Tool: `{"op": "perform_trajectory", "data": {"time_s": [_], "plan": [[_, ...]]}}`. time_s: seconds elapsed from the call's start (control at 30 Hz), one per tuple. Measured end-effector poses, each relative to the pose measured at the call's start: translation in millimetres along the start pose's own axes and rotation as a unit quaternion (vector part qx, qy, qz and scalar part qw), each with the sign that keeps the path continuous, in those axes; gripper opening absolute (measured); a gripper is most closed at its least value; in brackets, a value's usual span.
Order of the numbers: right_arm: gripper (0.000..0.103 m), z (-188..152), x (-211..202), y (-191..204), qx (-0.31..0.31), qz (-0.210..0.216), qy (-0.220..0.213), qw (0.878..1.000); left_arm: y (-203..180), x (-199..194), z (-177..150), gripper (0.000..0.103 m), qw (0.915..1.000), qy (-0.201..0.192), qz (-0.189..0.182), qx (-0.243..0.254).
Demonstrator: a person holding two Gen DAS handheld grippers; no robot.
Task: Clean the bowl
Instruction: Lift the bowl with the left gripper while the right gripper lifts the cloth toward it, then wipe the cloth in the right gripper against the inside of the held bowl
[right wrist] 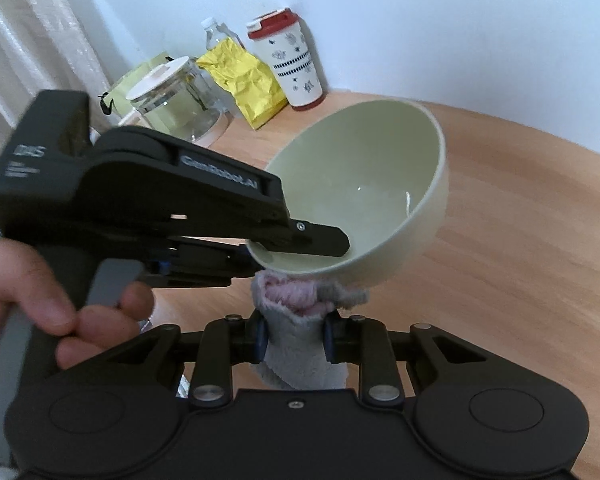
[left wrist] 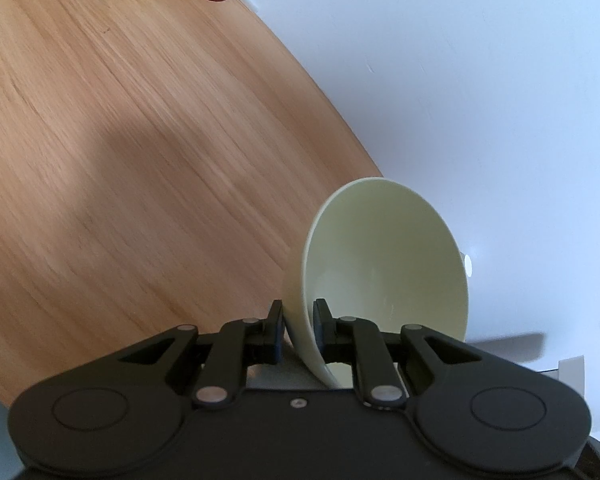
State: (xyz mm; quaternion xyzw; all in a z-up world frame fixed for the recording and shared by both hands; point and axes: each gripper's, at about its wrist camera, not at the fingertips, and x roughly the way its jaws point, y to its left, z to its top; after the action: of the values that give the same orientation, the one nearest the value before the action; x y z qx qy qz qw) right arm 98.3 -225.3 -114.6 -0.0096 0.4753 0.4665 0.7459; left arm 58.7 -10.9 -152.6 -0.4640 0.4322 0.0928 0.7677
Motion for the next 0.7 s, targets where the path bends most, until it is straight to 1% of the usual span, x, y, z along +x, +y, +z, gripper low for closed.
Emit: {"op": "perform_trajectory", "data": {"time_s": [0.1,0.23,0.4,0.5,0.7], "plan": [[0.028,1.1,-9.4,0.4,-0.001,-0.003,-0.004,1.000,2.7,3.4,-0.2,0.014,0.9999,0.003,0.002,-0.014],[0.028,0.4,-18.1,-0.2,0.000,-0.012,-0.002,1.000,4.6,5.2,-0.2,0.014,0.9997,0.007,0.000,-0.021],[0.028,-2.9,-23.4,-3.3,0.000,-0.017,0.010,1.000,-0.9,3.7,-1.4,0.014,0.9996,0.018,-0.020,0.000],[0.028,-5.6,-22.3,-3.3,-0.020,-0.028,0.021,0.999,-2.9,1.3,-2.7,0.014,0.9994,0.026,-0.024,0.007],[0.028,-10.7,-15.5,-9.9,-0.035,-0.047,0.030,0.998,-3.5,-3.8,-2.9,0.014,0.9989,0.036,-0.027,0.013]]}}
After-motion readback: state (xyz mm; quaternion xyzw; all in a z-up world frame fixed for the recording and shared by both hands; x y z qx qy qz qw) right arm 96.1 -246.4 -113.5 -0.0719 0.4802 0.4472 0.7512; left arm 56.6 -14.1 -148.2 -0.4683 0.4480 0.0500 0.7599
